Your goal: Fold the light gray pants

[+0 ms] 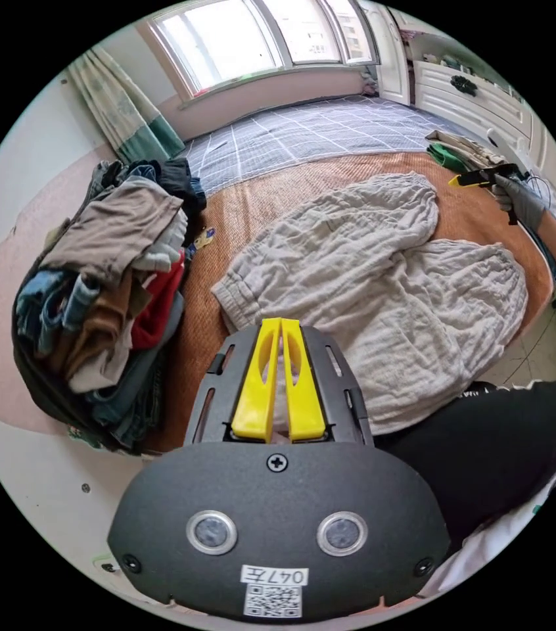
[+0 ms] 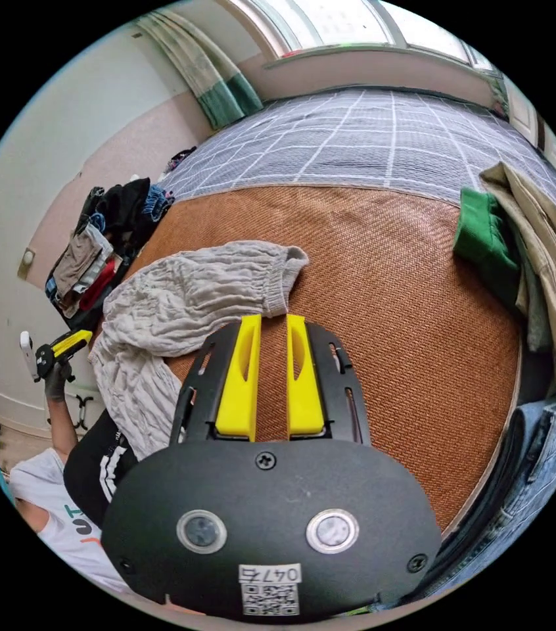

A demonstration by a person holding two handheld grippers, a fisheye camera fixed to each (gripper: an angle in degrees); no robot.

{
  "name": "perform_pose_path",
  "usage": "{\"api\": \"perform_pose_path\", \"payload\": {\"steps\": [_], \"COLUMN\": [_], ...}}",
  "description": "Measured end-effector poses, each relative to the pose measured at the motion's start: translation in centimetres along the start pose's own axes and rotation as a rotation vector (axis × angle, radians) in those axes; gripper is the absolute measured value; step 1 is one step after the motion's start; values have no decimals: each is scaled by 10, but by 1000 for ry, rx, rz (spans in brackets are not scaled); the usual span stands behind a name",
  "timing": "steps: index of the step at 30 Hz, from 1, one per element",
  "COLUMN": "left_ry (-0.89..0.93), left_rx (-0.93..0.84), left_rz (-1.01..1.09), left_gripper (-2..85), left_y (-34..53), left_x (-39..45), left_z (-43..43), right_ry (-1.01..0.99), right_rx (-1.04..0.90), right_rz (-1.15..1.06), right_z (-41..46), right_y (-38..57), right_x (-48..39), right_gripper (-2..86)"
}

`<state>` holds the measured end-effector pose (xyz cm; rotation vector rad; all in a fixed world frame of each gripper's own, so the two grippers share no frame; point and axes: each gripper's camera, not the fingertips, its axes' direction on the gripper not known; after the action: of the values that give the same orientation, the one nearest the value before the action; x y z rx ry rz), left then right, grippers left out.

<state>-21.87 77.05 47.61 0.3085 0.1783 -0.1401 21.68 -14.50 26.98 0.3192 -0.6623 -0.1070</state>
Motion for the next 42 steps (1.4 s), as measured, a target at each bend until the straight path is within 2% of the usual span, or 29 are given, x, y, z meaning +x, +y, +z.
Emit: {"api": "perform_pose_path", "payload": {"steps": [4, 8, 9, 11, 13, 16, 21, 25, 29, 33, 36, 38, 42], "left_ry": [4, -58, -78, -108, -109, -165, -202, -112, 75, 161, 290, 420, 451], "left_rx": [-45, -182, -207, -217, -167, -119, -20, 14, 58, 63, 105, 148, 210], "left_rz": [13, -14, -28, -99, -132, -88, -25, -17, -73, -39, -35, -33, 23], "left_gripper": [-6, -7, -7, -7, -7, -7, -7, -6, -7, -7, -6, -5, -1], "left_y": [-96, -165, -170, -174, -174, -184, -200, -207, -208, -232, -274, -310, -345], "left_x": [-15, -28, -31, -43, -45, -23, 34, 84, 128, 167, 195, 223, 285], "left_z": [34, 91, 100, 120, 111, 89, 23, -18, -42, -54, -71, -89, -122], "right_ry": [16, 227, 232, 176, 85, -11, 145, 225, 396, 370, 372, 291, 233], "right_rx": [-55, -91, -60, 180, 255, 75, -44, -70, 36, 140, 193, 199, 139], "right_rz": [-125, -83, -68, -36, -72, -224, -490, -604, -614, -680, -834, -946, -895], "right_z": [21, 46, 44, 13, -2, 4, 16, 33, 37, 2, -29, -48, -62], "right_y": [-28, -58, -61, -58, -49, -34, 17, 31, 34, 46, 76, 111, 161], "right_x": [-41, -54, -54, -54, -52, -50, -80, -117, -153, -190, -238, -279, -318], "right_gripper": [15, 3, 4, 3, 1, 5, 22, 29, 8, -7, -10, -10, -11]}}
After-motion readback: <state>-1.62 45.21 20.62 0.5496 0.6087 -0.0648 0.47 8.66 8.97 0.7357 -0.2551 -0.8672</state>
